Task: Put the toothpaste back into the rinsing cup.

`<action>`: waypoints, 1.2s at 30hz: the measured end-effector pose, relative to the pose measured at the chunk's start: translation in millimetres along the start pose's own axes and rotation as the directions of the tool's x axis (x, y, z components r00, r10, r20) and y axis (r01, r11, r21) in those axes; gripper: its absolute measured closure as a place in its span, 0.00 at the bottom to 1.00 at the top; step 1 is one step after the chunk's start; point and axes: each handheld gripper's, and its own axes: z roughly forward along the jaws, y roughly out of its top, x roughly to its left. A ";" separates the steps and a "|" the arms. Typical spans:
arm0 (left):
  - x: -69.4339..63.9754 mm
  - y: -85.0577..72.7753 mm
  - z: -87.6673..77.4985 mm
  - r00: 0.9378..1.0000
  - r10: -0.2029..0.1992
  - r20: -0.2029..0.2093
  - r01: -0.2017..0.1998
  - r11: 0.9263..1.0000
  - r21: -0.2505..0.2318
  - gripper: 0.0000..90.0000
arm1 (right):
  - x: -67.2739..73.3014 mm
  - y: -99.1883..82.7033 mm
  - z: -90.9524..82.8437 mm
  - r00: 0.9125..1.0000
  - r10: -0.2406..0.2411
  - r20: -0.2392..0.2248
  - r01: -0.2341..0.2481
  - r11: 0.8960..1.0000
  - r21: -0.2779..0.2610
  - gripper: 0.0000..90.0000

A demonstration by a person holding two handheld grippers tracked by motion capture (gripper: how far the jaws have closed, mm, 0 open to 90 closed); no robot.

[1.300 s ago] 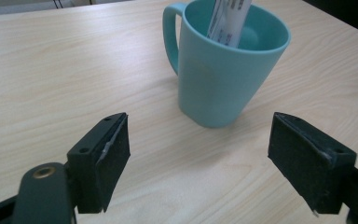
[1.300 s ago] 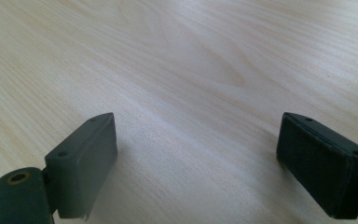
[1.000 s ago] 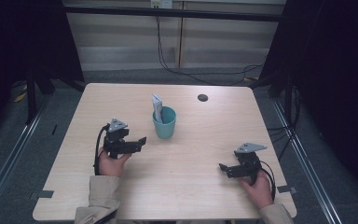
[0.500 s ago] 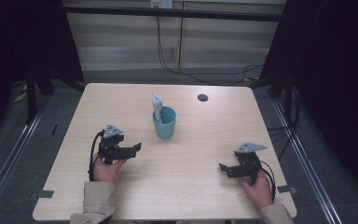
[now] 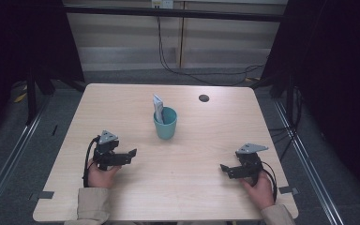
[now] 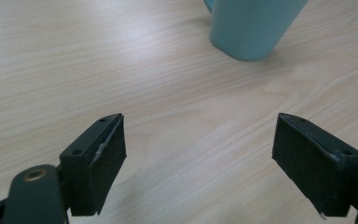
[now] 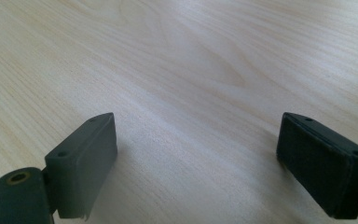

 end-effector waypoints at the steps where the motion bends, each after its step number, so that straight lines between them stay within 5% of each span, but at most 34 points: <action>1: 1.4 -1.6 -0.5 1.000 0.004 0.000 -0.004 1.000 0.005 0.19 | 0.1 0.0 -0.1 1.000 0.002 0.000 -0.002 1.000 0.001 0.13; 36: 14.5 -30.4 -12.1 0.992 0.081 -0.092 -0.072 0.993 0.094 0.17 | 0.1 0.0 -0.1 1.000 0.002 -0.001 -0.002 1.000 0.002 0.13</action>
